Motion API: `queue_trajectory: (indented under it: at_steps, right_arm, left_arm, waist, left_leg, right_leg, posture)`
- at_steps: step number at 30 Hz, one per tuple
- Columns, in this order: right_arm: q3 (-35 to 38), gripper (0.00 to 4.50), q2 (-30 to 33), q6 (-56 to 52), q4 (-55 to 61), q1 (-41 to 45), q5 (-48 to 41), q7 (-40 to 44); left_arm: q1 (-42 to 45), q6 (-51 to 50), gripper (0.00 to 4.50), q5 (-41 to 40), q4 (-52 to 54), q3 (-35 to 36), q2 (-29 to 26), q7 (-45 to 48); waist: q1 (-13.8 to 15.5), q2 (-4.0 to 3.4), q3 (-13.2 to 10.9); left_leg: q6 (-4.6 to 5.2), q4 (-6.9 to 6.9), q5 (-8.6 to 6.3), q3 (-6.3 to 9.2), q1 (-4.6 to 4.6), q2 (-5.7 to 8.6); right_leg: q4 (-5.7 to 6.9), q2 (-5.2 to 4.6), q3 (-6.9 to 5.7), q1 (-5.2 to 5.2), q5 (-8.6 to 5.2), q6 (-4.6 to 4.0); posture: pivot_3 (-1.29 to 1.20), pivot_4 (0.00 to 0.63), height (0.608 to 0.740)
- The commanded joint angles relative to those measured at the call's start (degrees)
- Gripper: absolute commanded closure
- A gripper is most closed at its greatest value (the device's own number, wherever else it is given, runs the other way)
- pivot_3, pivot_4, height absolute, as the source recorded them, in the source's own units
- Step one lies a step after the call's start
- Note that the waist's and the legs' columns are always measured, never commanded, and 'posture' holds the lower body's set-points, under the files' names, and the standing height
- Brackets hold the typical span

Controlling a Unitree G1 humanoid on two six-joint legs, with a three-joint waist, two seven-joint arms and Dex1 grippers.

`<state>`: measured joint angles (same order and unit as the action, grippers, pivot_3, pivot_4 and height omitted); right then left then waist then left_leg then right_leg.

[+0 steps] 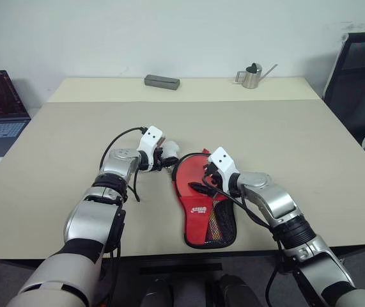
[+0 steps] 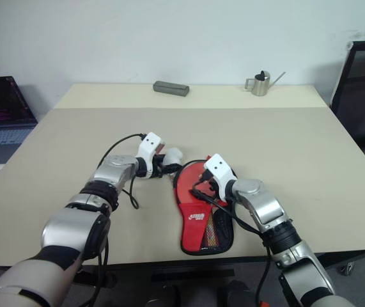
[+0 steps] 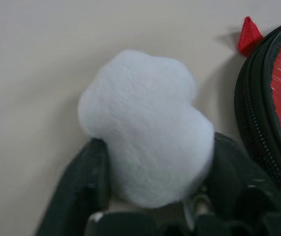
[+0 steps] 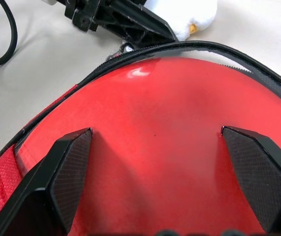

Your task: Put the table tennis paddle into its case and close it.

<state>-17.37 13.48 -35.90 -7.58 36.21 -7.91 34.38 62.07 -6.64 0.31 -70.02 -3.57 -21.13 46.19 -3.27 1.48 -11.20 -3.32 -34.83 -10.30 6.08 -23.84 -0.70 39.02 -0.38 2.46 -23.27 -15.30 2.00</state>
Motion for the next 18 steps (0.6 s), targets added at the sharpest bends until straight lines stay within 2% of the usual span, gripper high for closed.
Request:
queue_trajectory:
  at_steps: [1,3,5,12,18]
  right_arm:
    - [1.09,0.0,-0.89,-0.43,1.15,-1.03,0.3,-1.39]
    - [1.62,0.0,-1.37,-2.1,2.31,-1.87,-0.49,-1.62]
    - [1.45,0.0,-1.29,-3.11,4.15,-3.02,-0.57,-1.7]
    - [1.06,0.0,-0.76,-9.52,9.34,-7.94,-0.72,-2.98]
    - [0.91,0.0,-1.09,-11.16,10.79,-11.34,-0.55,-3.8]
  left_arm:
    - [-0.18,1.36,3.21,0.17,0.15,0.98,-0.23,0.25]
    - [-1.02,1.65,3.83,0.04,0.8,1.15,-0.64,1.16]
    - [-2.25,1.81,4.19,-0.32,2.3,1.4,-1.34,2.9]
    - [-10.85,-3.84,4.23,-4.81,16.68,3.8,-5.25,10.33]
    - [-23.63,-19.0,4.24,-13.54,41.71,8.14,-11.88,15.56]
  waist:
    - [0.0,0.0,0.0]
    - [0.0,0.0,0.0]
    - [-0.01,0.01,0.01]
    - [-0.3,0.0,0.03]
    - [-0.49,0.04,0.09]
  left_leg:
    - [0.0,0.0,0.0,0.0,0.0,0.0]
    - [0.0,0.0,0.0,0.0,0.0,0.0]
    - [0.0,0.0,0.0,0.0,0.01,0.0]
    - [0.0,0.02,0.0,0.01,0.04,-0.03]
    - [0.0,0.01,0.0,0.01,0.09,-0.08]
  right_leg:
    - [0.0,0.0,0.0,0.0,0.0,0.0]
    - [0.0,0.0,0.0,0.0,0.0,0.0]
    - [0.01,0.0,0.0,0.0,0.0,0.0]
    - [0.03,0.0,0.01,0.01,0.0,-0.01]
    - [0.05,0.01,0.04,0.04,0.01,-0.04]
  posture:
    - [0.0,0.15,0.74]
    - [0.0,0.15,0.74]
    - [0.0,0.15,0.74]
    - [0.0,0.15,0.74]
    - [0.0,0.15,0.74]
